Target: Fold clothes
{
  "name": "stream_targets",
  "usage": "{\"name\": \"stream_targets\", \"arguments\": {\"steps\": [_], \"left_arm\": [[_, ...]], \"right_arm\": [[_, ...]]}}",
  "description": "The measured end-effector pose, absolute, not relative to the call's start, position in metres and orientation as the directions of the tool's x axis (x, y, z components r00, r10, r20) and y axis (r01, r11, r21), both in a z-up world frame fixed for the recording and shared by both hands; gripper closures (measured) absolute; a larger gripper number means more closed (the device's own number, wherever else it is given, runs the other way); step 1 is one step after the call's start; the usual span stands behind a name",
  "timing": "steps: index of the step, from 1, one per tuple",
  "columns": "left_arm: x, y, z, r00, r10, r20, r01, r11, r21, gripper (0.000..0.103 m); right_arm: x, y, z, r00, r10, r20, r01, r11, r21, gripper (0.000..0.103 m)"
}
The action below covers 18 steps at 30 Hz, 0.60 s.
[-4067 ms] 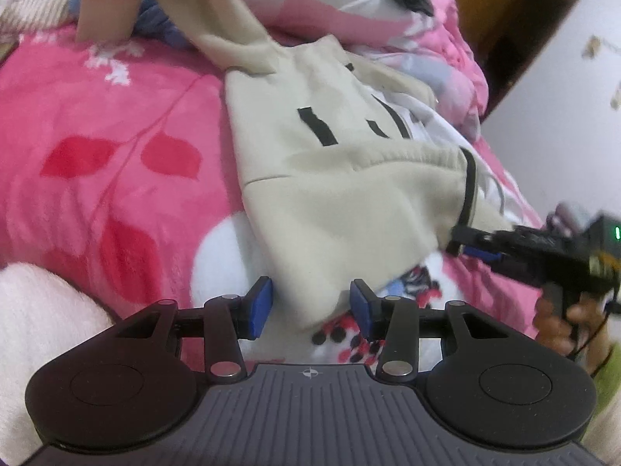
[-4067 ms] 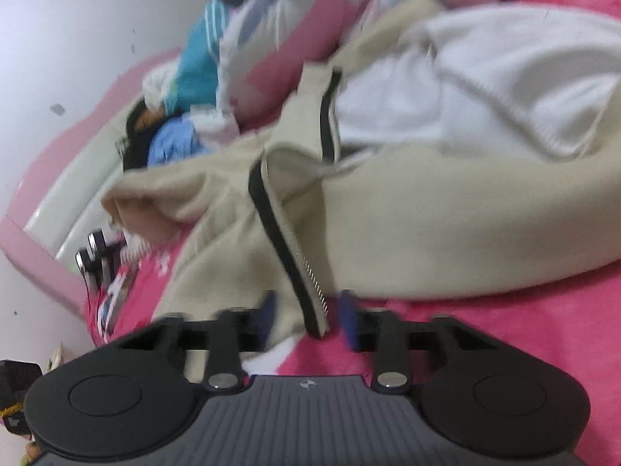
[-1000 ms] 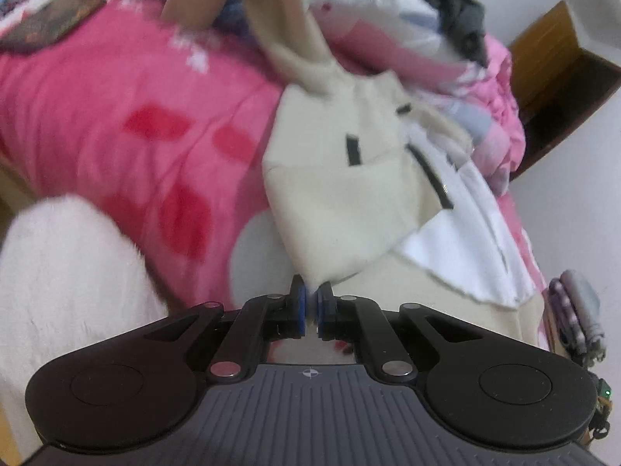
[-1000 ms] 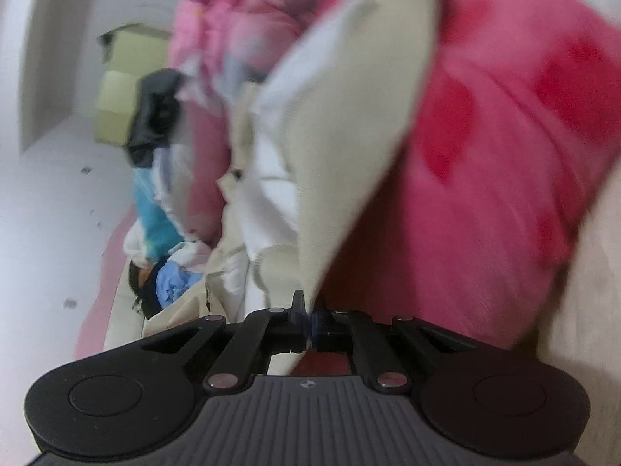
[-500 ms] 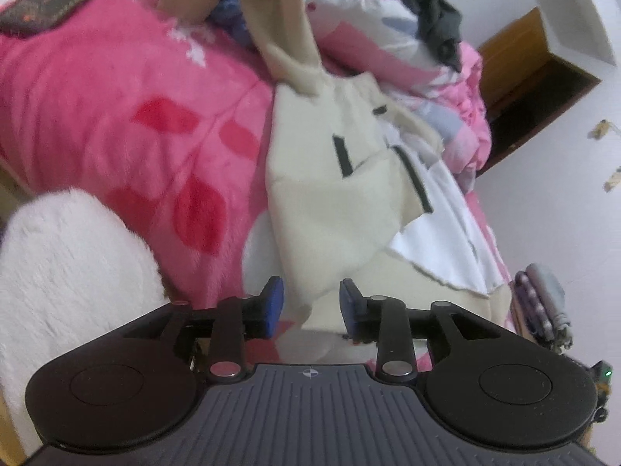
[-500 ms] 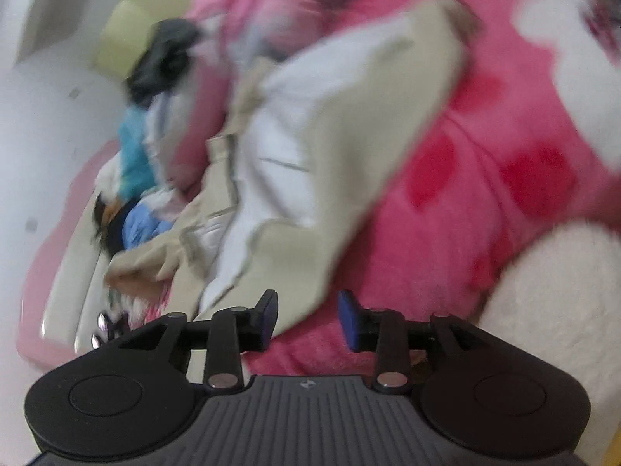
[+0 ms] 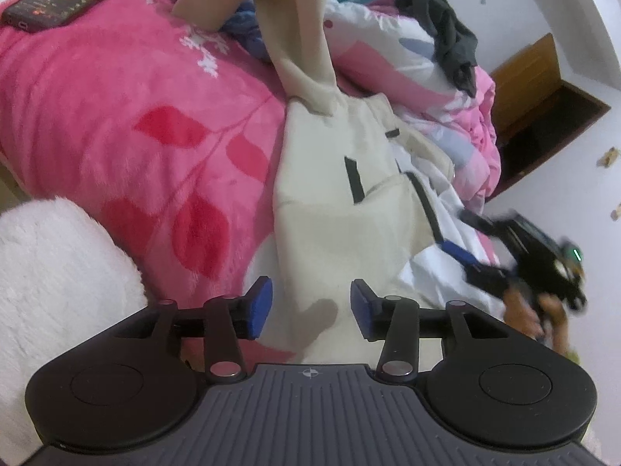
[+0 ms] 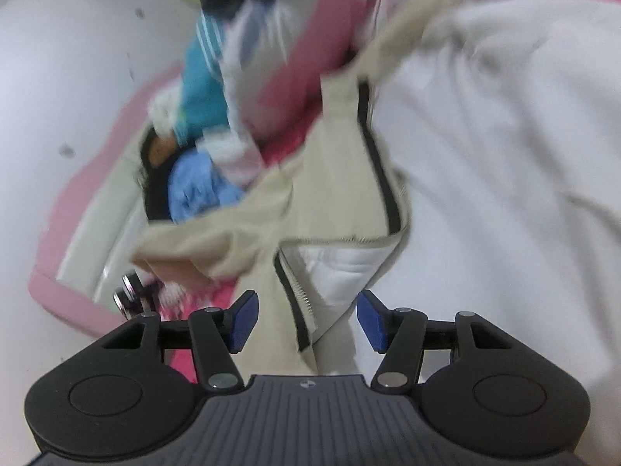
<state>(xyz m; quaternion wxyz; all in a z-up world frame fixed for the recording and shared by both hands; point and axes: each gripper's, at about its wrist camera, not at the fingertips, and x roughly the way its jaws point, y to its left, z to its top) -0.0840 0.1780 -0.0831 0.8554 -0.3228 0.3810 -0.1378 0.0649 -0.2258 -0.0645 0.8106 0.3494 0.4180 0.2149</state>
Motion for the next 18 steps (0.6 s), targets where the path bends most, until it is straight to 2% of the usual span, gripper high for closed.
{"name": "stream_targets", "arguments": {"steps": [1, 2, 3, 6, 12, 14, 18], "left_arm": [[-0.084, 0.177, -0.085, 0.668, -0.483, -0.566, -0.01, 0.755, -0.656, 0.056], [-0.083, 0.176, -0.087, 0.665, -0.484, -0.569, -0.01, 0.756, -0.655, 0.056], [-0.083, 0.176, -0.089, 0.664, -0.484, -0.57, -0.012, 0.755, -0.656, 0.056], [-0.082, 0.177, -0.091, 0.664, -0.494, -0.561, -0.005, 0.748, -0.664, 0.056], [-0.085, 0.175, -0.096, 0.643, -0.528, -0.554, 0.051, 0.752, -0.658, 0.056], [-0.086, 0.173, -0.099, 0.634, -0.527, -0.566, 0.059, 0.763, -0.644, 0.056], [-0.084, 0.168, -0.103, 0.619, -0.53, -0.579, 0.063, 0.768, -0.637, 0.056]], "right_arm": [[0.071, -0.219, -0.07, 0.529, 0.65, -0.546, -0.051, 0.666, 0.744, 0.057], [0.074, -0.214, -0.074, 0.506, 0.663, -0.552, -0.053, 0.663, 0.747, 0.079], [0.075, -0.21, -0.076, 0.488, 0.678, -0.55, -0.06, 0.655, 0.754, 0.094], [0.065, -0.209, -0.068, 0.511, 0.69, -0.513, -0.091, 0.637, 0.766, 0.096], [-0.015, -0.244, -0.032, 0.603, 0.707, -0.37, -0.147, 0.554, 0.819, 0.096], [-0.045, -0.255, -0.036, 0.622, 0.686, -0.378, -0.12, 0.56, 0.82, 0.096], [-0.08, -0.263, -0.078, 0.593, 0.658, -0.465, 0.002, 0.575, 0.818, 0.096]]}}
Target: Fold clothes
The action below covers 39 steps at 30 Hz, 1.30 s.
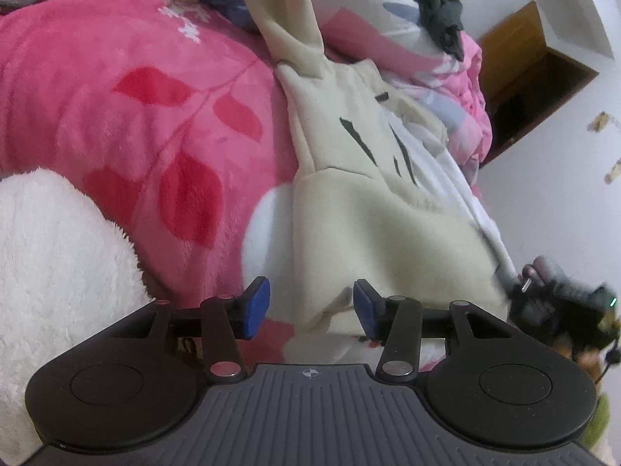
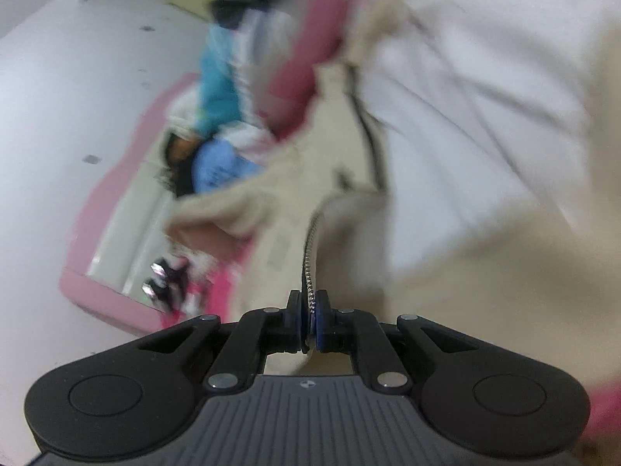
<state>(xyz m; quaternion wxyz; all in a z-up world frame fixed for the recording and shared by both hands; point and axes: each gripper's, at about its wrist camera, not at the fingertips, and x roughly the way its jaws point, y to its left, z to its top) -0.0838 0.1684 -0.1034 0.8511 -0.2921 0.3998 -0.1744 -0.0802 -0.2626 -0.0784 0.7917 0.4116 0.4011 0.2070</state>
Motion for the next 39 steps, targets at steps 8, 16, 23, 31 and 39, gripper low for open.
{"name": "stream_targets", "arguments": {"steps": [8, 16, 23, 31, 39], "left_arm": [[-0.076, 0.159, -0.102, 0.625, -0.499, -0.6, 0.055, 0.795, -0.604, 0.056], [-0.08, 0.159, -0.091, 0.626, -0.519, -0.583, 0.097, 0.793, -0.601, 0.1], [-0.079, 0.173, -0.099, 0.593, -0.525, -0.611, 0.084, 0.795, -0.601, 0.1], [-0.08, 0.168, -0.102, 0.587, -0.508, -0.631, 0.145, 0.832, -0.535, 0.092], [-0.098, 0.194, -0.076, 0.675, -0.494, -0.548, 0.161, 0.824, -0.543, 0.082]], "right_arm": [[-0.097, -0.266, -0.084, 0.656, 0.659, -0.368, -0.008, 0.493, 0.87, 0.096], [-0.091, -0.263, -0.078, 0.67, 0.593, -0.445, 0.009, 0.594, 0.804, 0.096], [-0.094, -0.24, -0.081, 0.623, 0.541, -0.566, -0.027, 0.737, 0.675, 0.096], [-0.099, -0.23, -0.078, 0.622, 0.448, -0.642, -0.059, 0.845, 0.532, 0.095], [-0.099, -0.256, -0.039, 0.683, 0.32, -0.657, 0.037, 0.883, 0.468, 0.077]]}}
